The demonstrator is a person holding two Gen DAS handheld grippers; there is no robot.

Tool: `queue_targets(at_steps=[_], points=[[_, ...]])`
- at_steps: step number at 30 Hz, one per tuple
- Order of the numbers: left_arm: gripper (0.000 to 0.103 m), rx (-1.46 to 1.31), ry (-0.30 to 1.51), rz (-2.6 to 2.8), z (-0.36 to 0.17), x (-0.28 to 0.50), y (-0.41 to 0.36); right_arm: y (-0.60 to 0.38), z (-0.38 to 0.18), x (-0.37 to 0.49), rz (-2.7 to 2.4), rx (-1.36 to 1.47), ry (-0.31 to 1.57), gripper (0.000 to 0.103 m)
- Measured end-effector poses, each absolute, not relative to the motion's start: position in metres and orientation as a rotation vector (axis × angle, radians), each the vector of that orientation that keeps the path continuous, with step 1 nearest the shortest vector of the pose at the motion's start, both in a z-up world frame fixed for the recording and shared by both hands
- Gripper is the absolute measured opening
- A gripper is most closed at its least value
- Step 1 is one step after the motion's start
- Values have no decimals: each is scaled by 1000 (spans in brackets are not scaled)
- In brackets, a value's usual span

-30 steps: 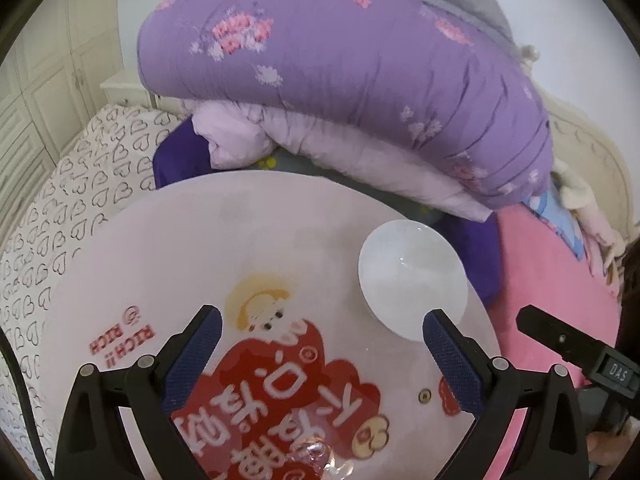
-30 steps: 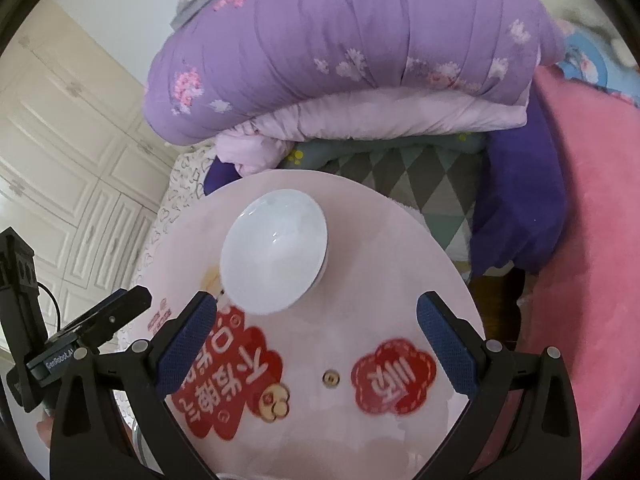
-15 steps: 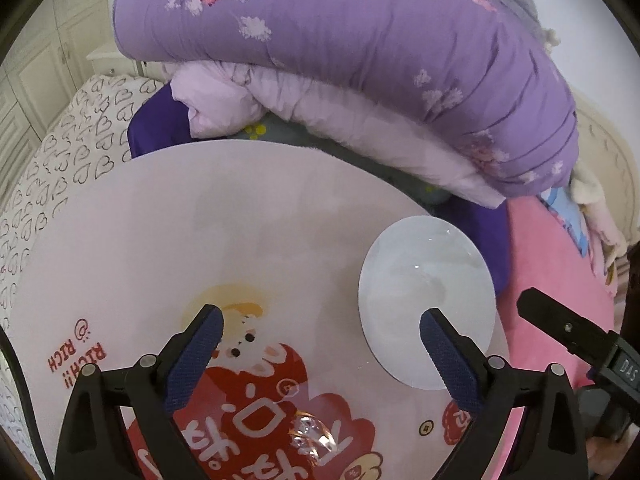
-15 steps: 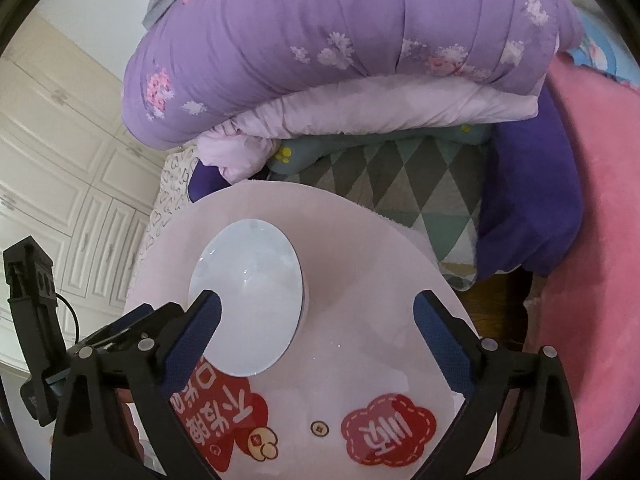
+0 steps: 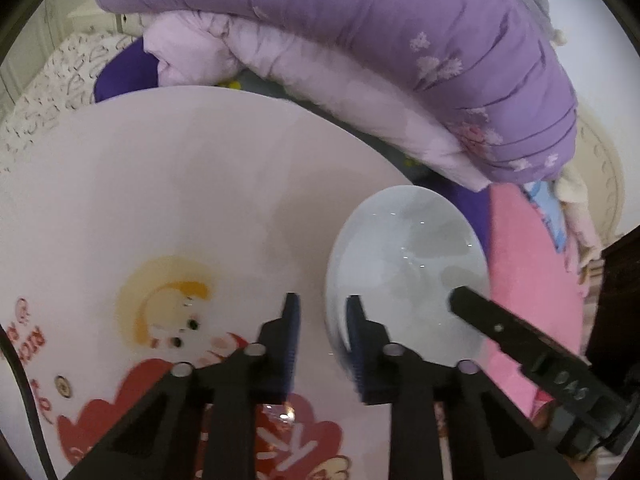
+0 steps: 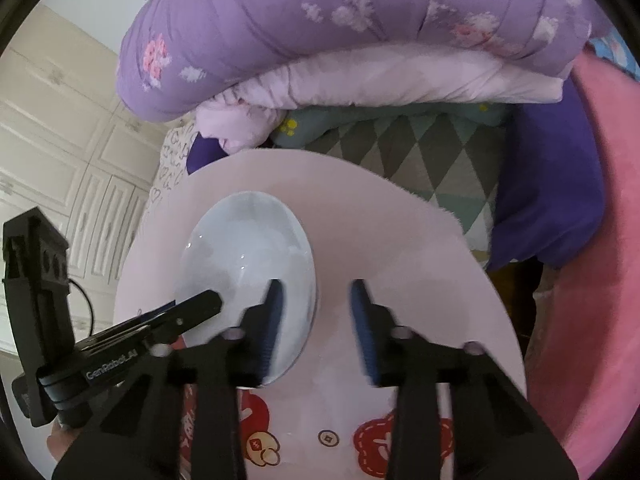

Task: Organize plates and bowls
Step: 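Close both tools on the rim of the last white bowl, then lift the bowl with both tools and carry it to the bowl stack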

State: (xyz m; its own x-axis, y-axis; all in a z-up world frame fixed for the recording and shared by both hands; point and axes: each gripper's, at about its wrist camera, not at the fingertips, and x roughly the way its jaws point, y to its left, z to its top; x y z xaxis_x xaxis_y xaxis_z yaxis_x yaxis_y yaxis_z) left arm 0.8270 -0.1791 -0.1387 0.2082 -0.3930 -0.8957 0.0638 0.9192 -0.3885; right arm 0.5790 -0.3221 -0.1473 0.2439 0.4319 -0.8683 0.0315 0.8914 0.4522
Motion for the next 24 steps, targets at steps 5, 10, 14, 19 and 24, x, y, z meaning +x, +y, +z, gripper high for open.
queue_targets(at_steps=[5,10,14,19,24], points=[[6,-293,1326,-314,-139,829,-181,-319,-148,576,251,406,1306,9],[6,-297,1330,-323,-137,822,-179,-318,-144,569,239,401,1304,9],[6,-296,1316,-328,-126,809,-174,-314,-135,560,238,390,1294,9],[6,-290,1293,-341,-105,787,-166,-310,-118,545,243,384,1278,9],[6,-273,1252,-361,-76,754,-155,-305,-93,522,248,372,1244,9]])
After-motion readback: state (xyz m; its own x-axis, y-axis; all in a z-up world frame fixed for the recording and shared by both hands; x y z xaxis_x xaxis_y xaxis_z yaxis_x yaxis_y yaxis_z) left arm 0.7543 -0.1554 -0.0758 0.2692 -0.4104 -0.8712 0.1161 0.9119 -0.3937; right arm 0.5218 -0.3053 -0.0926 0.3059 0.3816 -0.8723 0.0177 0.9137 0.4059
